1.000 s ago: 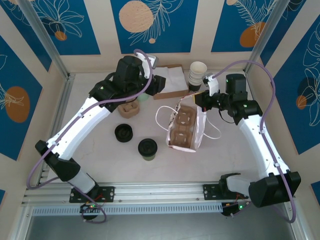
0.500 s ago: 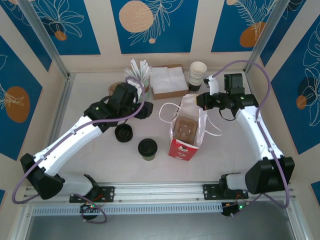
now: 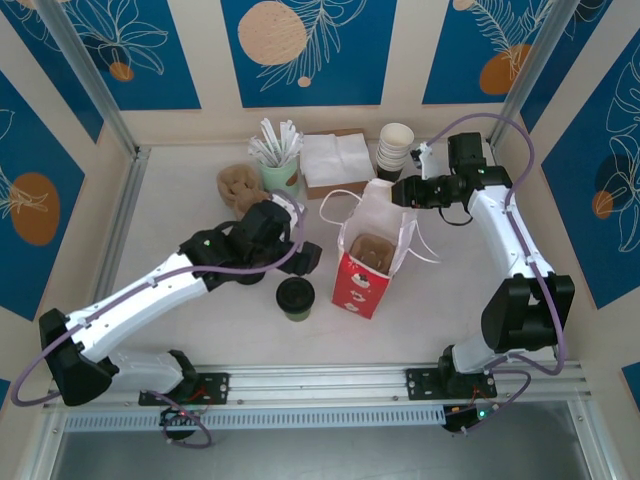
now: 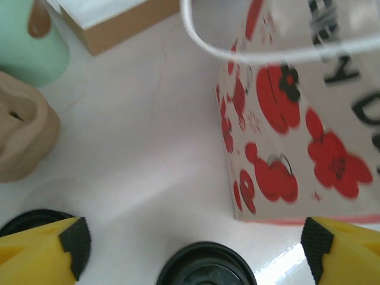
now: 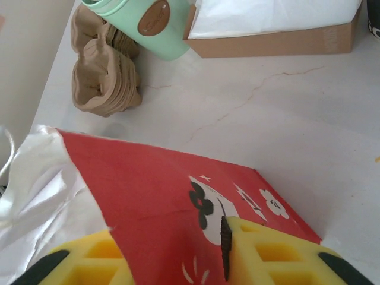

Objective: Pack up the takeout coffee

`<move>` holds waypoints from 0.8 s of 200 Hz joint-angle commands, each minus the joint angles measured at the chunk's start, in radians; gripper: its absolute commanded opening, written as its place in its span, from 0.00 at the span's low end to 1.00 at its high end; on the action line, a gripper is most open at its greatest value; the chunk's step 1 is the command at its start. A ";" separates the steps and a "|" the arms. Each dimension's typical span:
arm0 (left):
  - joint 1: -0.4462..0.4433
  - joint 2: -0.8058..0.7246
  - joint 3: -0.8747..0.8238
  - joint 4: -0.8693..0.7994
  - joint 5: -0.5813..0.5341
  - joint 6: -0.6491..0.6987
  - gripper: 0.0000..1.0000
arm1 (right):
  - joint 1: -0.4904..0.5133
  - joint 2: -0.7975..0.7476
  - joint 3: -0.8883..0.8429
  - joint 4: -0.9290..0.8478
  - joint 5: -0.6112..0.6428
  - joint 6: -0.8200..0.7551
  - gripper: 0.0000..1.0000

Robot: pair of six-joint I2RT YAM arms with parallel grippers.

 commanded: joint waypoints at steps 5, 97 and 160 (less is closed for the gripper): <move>-0.048 0.010 -0.053 -0.055 -0.043 -0.057 0.96 | 0.001 -0.034 0.045 -0.048 -0.025 -0.014 0.37; -0.143 0.008 -0.182 -0.061 -0.067 -0.201 0.92 | 0.001 -0.056 0.049 -0.053 0.013 -0.022 0.40; -0.173 0.043 -0.197 -0.059 -0.072 -0.254 0.88 | 0.001 -0.042 0.065 -0.054 0.023 -0.019 0.40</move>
